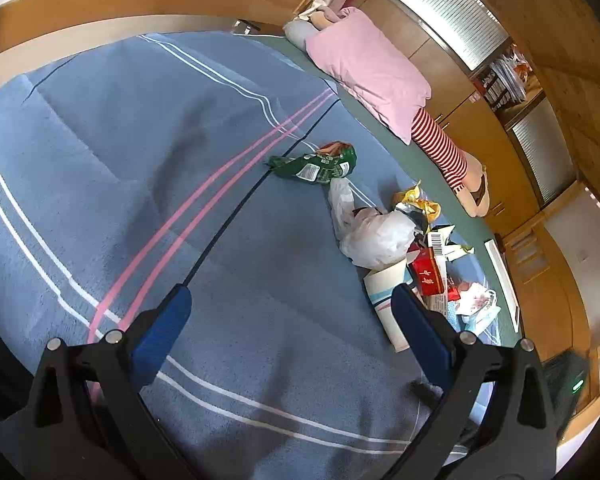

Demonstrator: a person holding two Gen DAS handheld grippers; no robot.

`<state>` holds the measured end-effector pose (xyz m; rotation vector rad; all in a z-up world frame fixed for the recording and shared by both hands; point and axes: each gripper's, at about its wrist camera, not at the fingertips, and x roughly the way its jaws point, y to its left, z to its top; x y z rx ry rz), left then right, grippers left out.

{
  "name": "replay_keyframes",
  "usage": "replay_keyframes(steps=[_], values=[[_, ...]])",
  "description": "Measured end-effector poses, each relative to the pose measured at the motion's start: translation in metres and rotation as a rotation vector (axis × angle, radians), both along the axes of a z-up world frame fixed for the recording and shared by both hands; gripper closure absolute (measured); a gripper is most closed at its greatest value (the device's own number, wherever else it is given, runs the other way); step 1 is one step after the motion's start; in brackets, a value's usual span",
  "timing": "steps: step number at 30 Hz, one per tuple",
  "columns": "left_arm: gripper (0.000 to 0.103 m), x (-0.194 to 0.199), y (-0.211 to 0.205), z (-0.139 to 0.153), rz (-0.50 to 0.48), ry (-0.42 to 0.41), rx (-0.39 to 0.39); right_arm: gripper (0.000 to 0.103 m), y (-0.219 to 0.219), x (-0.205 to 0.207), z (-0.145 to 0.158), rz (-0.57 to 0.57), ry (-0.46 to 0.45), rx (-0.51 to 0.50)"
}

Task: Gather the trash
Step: 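Grasp the red cigarette box with the right gripper while the left gripper grasps the paper cup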

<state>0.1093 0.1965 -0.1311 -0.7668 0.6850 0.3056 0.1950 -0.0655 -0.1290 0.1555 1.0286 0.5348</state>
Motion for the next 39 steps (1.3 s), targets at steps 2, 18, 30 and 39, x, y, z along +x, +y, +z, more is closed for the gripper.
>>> replay_keyframes(steps=[2, 18, 30, 39], values=[[0.004, 0.002, -0.003, 0.001, -0.009, 0.007, 0.019, 0.025, -0.011, 0.02, 0.01, -0.088, -0.02, 0.017], [0.004, 0.007, -0.004, -0.001, -0.01, 0.015, 0.034, 0.036, 0.095, 0.095, 0.015, 0.058, -0.233, -0.346], [0.004, 0.004, 0.0, -0.001, 0.011, -0.001, 0.002, 0.077, 0.07, 0.06, -0.008, 0.15, -0.015, -0.116], [0.004, 0.012, -0.002, -0.008, -0.035, 0.04, -0.032, 0.095, 0.013, 0.007, 0.007, 0.078, 0.049, 0.087]])
